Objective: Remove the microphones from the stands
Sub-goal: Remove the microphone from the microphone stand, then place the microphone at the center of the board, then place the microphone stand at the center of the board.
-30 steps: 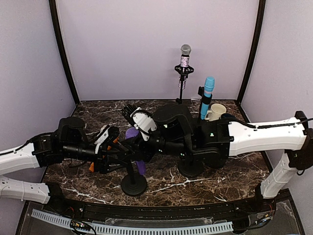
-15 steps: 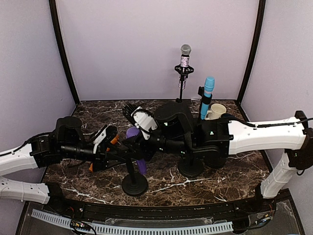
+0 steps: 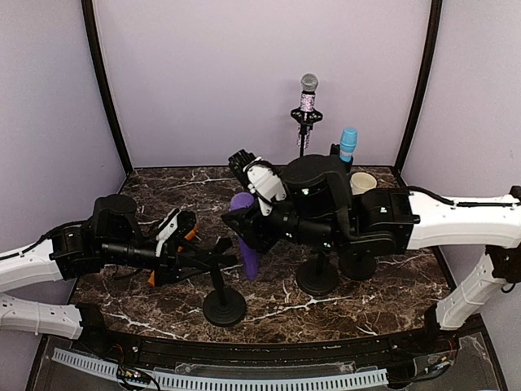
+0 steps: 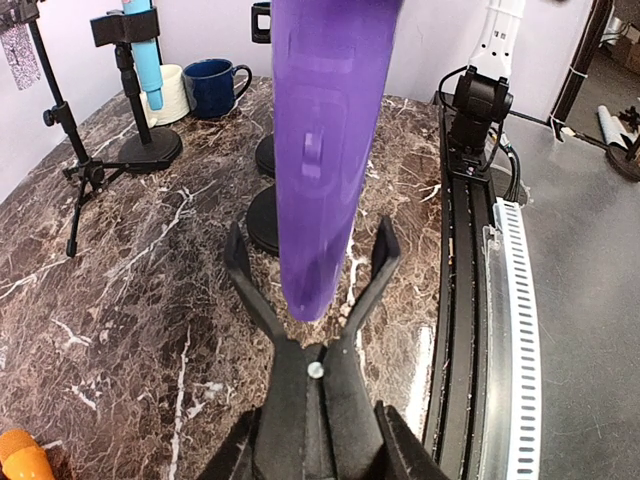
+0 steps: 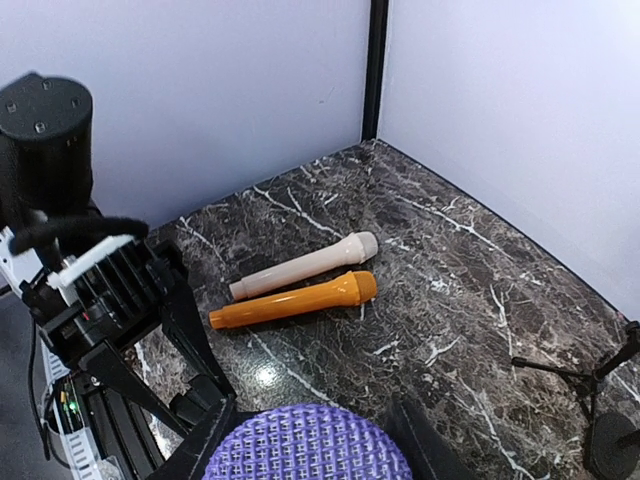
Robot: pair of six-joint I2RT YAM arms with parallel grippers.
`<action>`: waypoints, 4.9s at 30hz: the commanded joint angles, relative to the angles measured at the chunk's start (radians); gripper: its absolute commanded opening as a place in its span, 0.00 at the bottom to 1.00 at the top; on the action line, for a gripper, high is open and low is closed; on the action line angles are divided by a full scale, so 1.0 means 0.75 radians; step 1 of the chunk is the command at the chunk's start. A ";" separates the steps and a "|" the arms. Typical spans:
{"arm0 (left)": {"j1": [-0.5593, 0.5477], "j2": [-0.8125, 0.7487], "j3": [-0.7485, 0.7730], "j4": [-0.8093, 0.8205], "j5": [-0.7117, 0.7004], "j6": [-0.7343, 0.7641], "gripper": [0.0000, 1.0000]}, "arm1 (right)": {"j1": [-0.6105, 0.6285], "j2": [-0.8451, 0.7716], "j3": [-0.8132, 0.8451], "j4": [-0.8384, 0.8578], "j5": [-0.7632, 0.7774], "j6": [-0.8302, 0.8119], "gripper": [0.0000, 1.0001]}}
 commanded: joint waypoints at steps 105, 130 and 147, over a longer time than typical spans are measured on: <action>-0.005 0.757 0.611 0.477 -0.353 -0.091 0.02 | -0.694 -0.452 -0.155 -0.279 0.036 0.517 0.98; 0.003 1.621 1.586 0.360 -0.149 -0.108 0.18 | -1.194 -0.249 -0.216 -0.140 -0.258 0.287 0.90; 0.018 1.482 1.485 0.306 -0.132 -0.121 0.78 | -1.266 -0.071 -0.217 0.060 -0.367 0.129 0.89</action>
